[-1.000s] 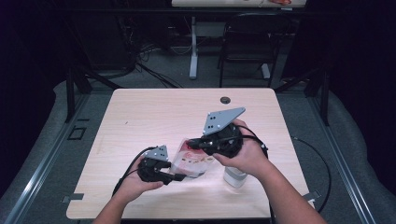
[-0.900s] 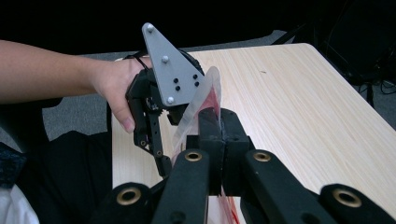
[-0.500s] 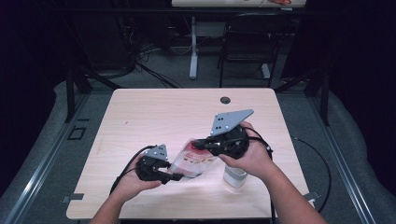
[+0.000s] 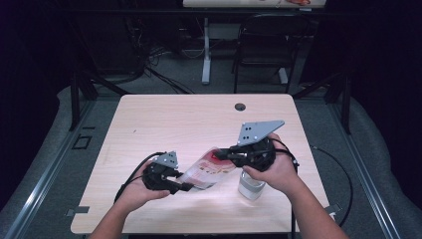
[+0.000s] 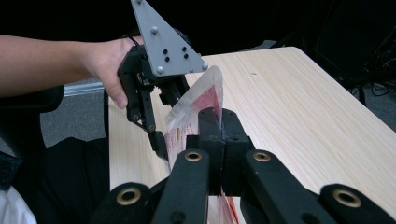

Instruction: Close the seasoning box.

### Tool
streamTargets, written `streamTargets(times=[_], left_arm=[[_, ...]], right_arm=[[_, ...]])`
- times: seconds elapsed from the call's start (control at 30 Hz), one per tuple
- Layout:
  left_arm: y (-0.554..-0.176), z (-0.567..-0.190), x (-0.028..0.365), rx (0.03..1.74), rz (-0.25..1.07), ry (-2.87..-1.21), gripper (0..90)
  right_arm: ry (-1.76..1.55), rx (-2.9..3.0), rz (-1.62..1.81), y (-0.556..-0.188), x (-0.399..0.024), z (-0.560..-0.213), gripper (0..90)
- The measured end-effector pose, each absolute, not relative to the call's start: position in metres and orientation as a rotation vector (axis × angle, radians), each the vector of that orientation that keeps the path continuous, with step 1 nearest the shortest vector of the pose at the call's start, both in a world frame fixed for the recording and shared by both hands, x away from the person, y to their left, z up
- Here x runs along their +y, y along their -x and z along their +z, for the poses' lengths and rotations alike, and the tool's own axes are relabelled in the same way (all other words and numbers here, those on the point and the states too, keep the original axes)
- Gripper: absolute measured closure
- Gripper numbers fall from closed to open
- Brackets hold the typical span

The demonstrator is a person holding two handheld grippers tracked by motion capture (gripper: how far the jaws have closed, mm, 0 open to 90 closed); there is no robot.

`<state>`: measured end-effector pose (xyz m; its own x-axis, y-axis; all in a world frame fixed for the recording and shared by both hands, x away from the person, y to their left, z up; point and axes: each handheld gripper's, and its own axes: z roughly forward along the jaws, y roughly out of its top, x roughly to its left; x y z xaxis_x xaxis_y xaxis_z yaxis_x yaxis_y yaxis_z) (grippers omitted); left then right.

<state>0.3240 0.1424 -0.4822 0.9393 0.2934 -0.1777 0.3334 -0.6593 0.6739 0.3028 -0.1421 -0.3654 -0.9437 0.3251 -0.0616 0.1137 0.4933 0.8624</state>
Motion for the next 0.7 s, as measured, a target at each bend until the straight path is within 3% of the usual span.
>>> streamTargets(times=[0.7], left_arm=[[-0.320, -0.463, 0.147, 0.471, -0.072, -2.398, 64.1]], right_arm=[[-0.406, 2.467, 1.530, -0.303, -0.161, -0.379, 89.9]])
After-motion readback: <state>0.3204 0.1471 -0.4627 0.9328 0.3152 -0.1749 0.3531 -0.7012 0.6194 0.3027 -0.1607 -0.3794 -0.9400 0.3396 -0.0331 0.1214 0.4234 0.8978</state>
